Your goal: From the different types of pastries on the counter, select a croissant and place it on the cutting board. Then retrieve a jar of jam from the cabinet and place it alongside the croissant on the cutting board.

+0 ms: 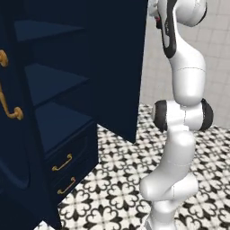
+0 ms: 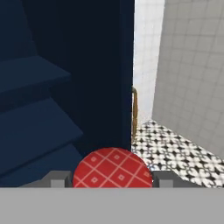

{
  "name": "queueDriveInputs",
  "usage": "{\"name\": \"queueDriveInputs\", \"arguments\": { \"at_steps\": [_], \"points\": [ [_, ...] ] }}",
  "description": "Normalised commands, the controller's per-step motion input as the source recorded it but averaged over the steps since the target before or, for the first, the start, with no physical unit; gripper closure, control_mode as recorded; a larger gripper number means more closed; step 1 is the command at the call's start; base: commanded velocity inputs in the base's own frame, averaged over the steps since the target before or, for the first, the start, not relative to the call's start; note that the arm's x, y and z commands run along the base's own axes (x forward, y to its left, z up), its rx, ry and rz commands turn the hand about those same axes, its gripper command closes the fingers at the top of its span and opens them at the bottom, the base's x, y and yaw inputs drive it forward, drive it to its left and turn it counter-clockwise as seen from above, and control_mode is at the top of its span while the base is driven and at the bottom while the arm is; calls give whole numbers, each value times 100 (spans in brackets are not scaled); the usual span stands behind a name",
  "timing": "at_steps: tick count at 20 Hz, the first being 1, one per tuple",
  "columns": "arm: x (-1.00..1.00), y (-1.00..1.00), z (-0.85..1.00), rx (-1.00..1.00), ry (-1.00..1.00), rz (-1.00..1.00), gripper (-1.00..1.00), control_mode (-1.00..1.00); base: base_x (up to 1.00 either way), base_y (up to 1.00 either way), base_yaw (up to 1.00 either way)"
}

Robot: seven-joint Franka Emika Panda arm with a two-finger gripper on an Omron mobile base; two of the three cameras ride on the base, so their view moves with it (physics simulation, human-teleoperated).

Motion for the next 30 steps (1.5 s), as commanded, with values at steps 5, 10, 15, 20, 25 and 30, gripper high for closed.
{"name": "queueDriveInputs", "arguments": {
  "at_steps": [5, 10, 15, 20, 25, 30],
  "points": [
    [0, 0, 0, 0, 0, 0, 100, 100, -55, 12, -38],
    [0, 0, 0, 0, 0, 0, 100, 100, -54, 8, -38],
    [0, 0, 0, 0, 0, 0, 100, 100, -47, 0, -42],
    [0, 0, 0, 0, 0, 0, 100, 100, -34, 0, -45],
    [0, 0, 0, 0, 0, 0, 100, 100, -21, 0, -43],
    [0, 0, 0, 0, 0, 0, 100, 100, -14, 0, -39]
  ]
}}
